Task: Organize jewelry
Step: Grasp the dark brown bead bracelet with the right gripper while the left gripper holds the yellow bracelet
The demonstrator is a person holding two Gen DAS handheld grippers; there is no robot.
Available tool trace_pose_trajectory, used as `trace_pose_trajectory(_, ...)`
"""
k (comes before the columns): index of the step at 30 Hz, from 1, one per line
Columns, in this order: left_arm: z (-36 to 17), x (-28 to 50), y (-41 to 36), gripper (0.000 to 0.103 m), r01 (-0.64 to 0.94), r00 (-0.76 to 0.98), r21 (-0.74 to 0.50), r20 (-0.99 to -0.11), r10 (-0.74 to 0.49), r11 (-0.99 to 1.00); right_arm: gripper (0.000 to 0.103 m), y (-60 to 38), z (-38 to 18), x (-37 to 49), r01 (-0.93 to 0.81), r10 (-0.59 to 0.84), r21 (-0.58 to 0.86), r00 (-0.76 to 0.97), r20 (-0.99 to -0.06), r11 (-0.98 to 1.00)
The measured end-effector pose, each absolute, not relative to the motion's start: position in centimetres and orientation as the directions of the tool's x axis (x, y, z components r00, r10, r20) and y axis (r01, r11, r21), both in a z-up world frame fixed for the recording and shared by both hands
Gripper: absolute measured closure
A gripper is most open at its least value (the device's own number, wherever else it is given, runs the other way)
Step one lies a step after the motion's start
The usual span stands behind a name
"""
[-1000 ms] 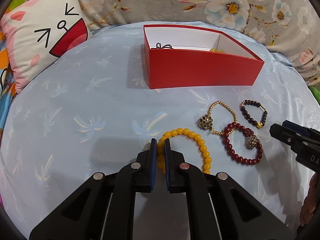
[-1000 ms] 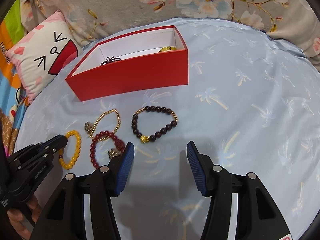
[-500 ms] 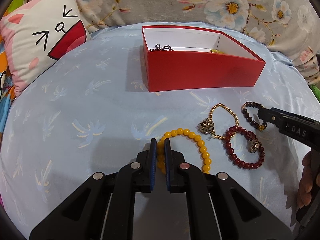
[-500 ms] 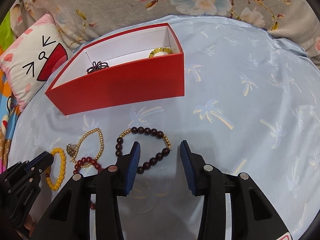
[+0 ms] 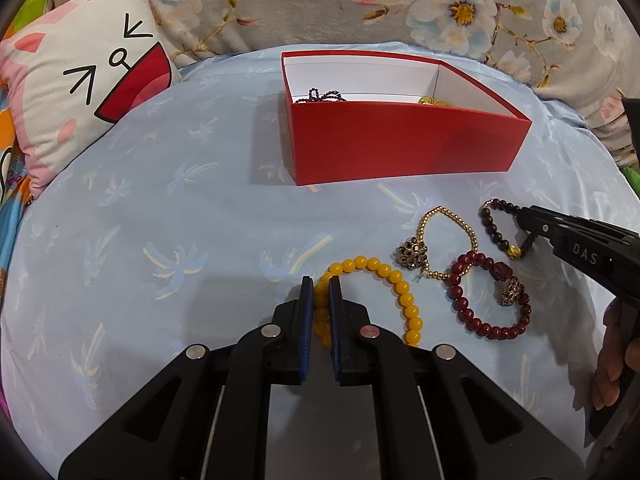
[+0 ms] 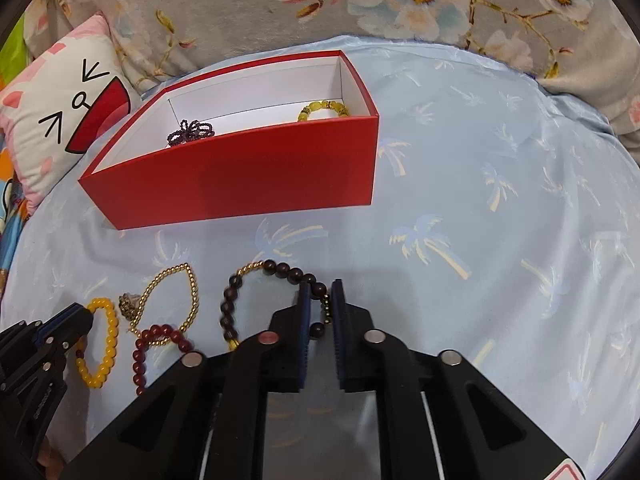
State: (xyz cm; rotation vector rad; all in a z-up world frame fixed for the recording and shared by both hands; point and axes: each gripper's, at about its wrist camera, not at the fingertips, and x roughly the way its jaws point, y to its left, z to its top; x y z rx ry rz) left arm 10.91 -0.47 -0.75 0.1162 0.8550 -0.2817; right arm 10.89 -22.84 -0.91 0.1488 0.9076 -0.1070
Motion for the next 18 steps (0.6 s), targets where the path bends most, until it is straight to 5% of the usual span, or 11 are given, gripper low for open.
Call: trace_pose_trajectory(18,-0.7,10.9,-0.5,0.095,0.291,0.621,-0.014,-0.757,-0.200,0.957,0.096,-22.4,-0.5,6.0,0.163,0.007,0.130,0.598,-0.801,0.978)
